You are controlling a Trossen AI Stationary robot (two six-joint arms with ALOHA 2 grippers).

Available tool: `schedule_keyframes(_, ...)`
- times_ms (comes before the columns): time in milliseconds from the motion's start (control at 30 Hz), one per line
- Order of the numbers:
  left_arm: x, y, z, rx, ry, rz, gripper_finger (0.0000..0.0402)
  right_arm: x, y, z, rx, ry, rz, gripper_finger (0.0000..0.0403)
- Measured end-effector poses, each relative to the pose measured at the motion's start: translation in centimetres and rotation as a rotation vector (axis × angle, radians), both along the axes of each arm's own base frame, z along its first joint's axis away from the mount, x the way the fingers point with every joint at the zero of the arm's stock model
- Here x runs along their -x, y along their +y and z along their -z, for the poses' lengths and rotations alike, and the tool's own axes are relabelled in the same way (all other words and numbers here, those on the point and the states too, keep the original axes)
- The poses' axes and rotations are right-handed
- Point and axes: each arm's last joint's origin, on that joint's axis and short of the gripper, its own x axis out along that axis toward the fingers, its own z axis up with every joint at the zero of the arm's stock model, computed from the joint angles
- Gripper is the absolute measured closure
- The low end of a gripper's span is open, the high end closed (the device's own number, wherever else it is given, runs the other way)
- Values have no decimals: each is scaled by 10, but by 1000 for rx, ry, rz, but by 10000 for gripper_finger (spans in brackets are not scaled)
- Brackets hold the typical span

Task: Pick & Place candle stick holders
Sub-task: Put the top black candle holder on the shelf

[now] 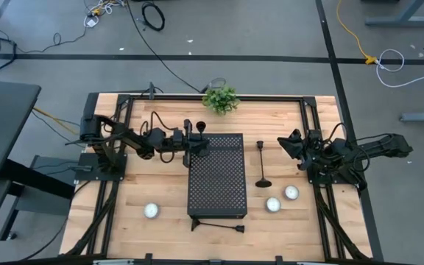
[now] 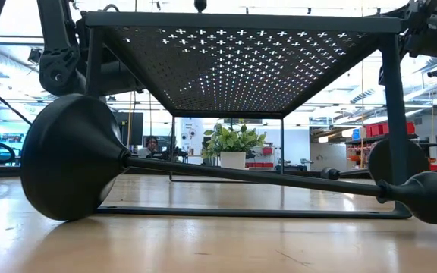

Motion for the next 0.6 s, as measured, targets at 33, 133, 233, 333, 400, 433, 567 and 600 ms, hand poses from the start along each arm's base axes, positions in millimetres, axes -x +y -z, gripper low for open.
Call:
schedule_keyframes(33, 0, 0, 0, 0, 1, 0, 394, 0, 0, 0, 0, 0, 0, 346)
schedule_keyframes(133, 0, 0, 0, -4, 3, -1, 393, 0, 0, 0, 0, 0, 0, 346)
schedule_keyframes(233, 0, 0, 3, -4, 30, -2, 378, 0, 0, 0, 0, 0, 0, 346)
schedule_keyframes(333, -1, 0, 6, -1, 51, -2, 358, 0, 0, 0, 0, 0, 0, 346)
schedule_keyframes(400, -1, 0, 6, -1, 51, -2, 347, 0, 0, 0, 3, 0, -7, 346)
schedule_keyframes(433, -1, 0, 6, -1, 54, -2, 341, 0, 0, 0, 6, -1, -16, 346)
schedule_keyframes(567, 0, 0, 5, -6, 40, 4, 309, 0, 1, 0, 17, -3, -44, 346)
schedule_keyframes(600, 0, 0, 4, -7, 37, 8, 298, 0, 2, 0, 20, -4, -53, 346)
